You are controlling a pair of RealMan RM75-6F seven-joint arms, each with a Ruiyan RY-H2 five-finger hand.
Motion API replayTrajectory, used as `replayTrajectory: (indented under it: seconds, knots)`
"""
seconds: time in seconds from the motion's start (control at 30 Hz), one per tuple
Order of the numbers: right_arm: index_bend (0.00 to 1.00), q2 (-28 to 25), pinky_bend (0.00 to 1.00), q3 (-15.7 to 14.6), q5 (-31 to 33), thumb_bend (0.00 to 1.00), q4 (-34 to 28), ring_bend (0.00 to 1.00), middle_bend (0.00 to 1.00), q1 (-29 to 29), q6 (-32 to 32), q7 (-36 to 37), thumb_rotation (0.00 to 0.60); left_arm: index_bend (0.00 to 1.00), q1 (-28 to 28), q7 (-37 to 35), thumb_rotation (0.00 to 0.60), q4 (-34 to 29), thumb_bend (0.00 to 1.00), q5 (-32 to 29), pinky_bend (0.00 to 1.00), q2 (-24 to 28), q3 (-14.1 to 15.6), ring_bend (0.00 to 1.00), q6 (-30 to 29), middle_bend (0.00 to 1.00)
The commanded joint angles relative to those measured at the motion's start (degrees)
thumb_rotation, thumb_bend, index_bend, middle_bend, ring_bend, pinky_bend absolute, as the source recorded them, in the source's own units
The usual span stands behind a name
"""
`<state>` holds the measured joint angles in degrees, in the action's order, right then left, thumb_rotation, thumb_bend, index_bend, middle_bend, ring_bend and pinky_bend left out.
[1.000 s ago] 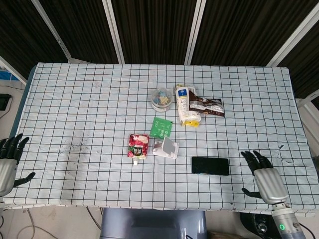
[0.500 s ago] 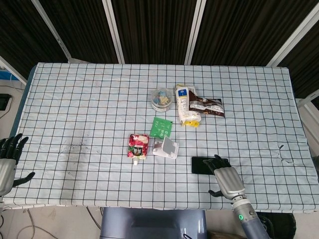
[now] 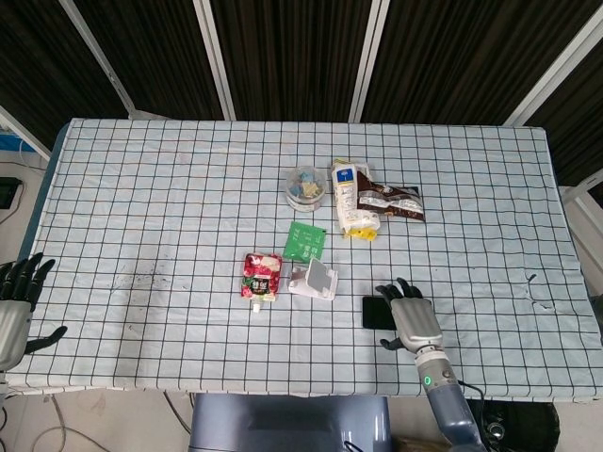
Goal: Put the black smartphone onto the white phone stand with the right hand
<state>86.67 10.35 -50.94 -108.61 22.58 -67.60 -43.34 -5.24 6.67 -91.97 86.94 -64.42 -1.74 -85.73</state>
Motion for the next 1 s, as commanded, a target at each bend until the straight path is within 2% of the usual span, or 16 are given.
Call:
replayTrajectory:
  seconds: [0.03, 0.43, 1.0]
  knots:
    - [0.21, 0.2, 0.14, 0.9, 3.8, 0.24, 1.1, 0.00, 0.20, 1.3, -0.8, -1.4, 0.600, 0.00, 0.0, 0.0, 0.600, 0.0, 0.00, 0.1, 0.00, 0.0, 0.0, 0.00, 0.0, 0.00]
    - [0.31, 0.5, 0.14, -0.3, 8.4, 0.24, 2.8, 0.00, 0.24, 2.6, -2.3, -0.9, 0.600, 0.00, 0.1, 0.0, 0.600, 0.0, 0.00, 0.3, 0.00, -0.1, 0.1, 0.00, -0.2, 0.00]
    - [0.31, 2.6, 0.14, -0.9, 10.4, 0.27, 6.9, 0.00, 0.24, 3.4, -3.2, 2.9, 0.600, 0.00, 0.1, -0.2, 0.600, 0.0, 0.00, 0.3, 0.00, -0.1, 0.1, 0.00, -0.2, 0.00]
